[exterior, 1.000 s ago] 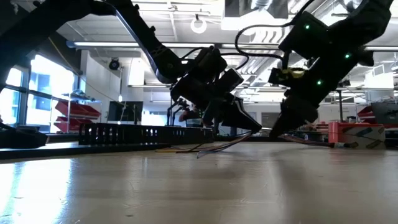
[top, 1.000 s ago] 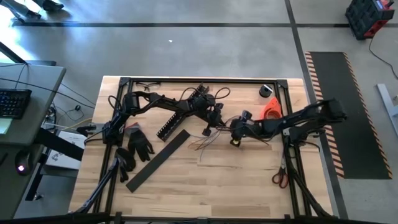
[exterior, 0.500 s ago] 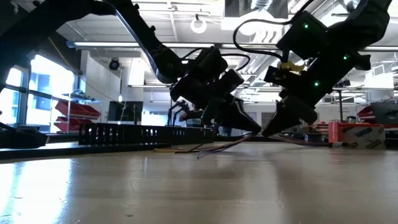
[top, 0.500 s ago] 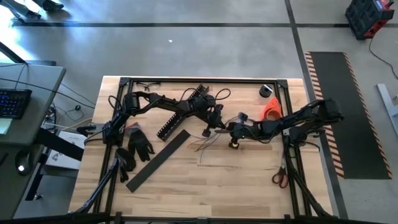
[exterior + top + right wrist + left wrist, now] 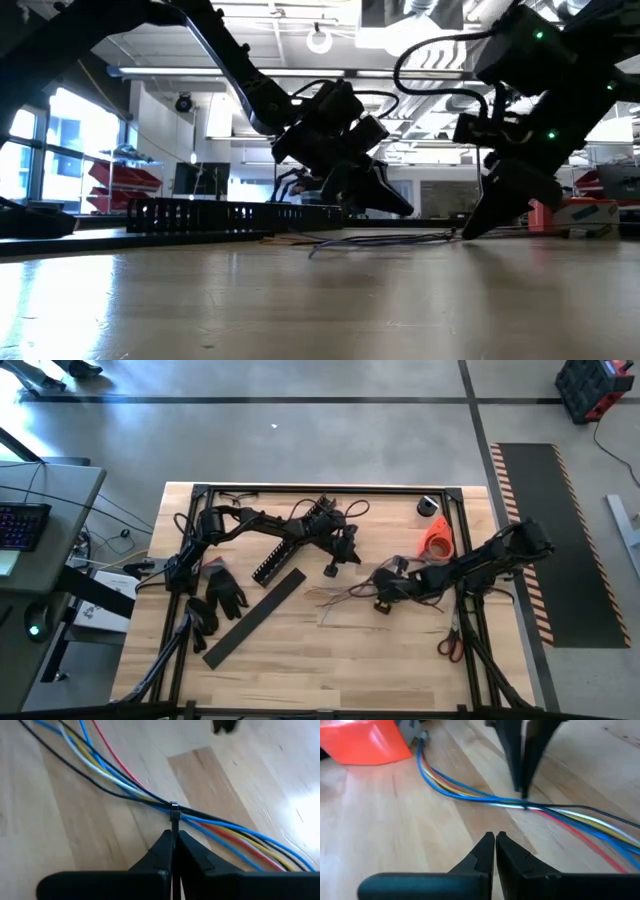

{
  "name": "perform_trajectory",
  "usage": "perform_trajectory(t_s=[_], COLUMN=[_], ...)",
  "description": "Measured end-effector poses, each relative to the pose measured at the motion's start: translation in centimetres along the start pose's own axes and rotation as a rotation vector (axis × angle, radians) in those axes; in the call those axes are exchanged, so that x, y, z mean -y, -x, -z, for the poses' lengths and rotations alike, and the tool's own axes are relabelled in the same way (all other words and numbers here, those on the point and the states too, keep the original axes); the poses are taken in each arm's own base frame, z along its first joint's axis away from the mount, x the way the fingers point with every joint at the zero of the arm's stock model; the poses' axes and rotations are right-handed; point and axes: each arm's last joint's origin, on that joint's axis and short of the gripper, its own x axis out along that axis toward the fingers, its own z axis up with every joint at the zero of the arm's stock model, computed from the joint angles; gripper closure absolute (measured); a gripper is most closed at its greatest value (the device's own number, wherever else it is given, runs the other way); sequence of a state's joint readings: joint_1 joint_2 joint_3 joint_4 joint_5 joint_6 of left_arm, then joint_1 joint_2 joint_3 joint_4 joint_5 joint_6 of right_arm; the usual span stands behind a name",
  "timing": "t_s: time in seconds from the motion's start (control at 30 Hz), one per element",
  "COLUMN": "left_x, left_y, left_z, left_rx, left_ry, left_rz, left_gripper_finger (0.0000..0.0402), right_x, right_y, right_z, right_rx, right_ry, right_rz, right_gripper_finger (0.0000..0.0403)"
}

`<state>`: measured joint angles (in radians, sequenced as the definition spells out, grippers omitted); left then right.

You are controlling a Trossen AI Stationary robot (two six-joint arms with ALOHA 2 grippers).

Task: Ziptie cables
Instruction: Wrap the cables together using the black zip tie, then put the zip-tied cables into the black cable duct

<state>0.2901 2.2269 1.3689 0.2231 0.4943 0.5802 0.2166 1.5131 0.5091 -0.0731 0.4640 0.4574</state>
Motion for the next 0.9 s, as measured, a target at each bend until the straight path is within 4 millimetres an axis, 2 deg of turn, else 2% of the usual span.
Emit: perform_trajectory(t_s=[0.4, 0.5, 0.63, 0.73, 0.9], left_x=[0.8, 0.7, 0.6, 0.8, 0.9], left_y=[-0.5, -0.4, -0.4, -0.2, 1.7], left_z=[-0.6, -0.6, -0.6, -0.9, -3.1], left_rx=[0.011, 0.009, 0.0, -0.044, -0.14], left_ry=[0.015, 0.03, 0.036, 0.04, 0.1], left_rz=[0.016, 0.008, -0.009, -0.056, -0.172], left_gripper_finger=[0.0401, 0.0401, 0.0401, 0.0401, 0.0401], right_x=[0.6, 0.5, 0.7, 1.0, 1.9], right_y=[-0.4, -0.4, -0.6, -0.7, 0.6], right_z=[-1.2, -1.2, -1.4, -1.5, -2.3], right_rx=[0.075, 0.066, 0.038, 0.034, 0.08], right_ry=[0.018, 0.019, 0.002, 0.062, 0.18], right_rz=[-0.004, -0.028, -0.105, -0.113, -0.113], right_gripper_finger=[0.0402, 0.0389, 0.0327, 0.0267, 0.0185])
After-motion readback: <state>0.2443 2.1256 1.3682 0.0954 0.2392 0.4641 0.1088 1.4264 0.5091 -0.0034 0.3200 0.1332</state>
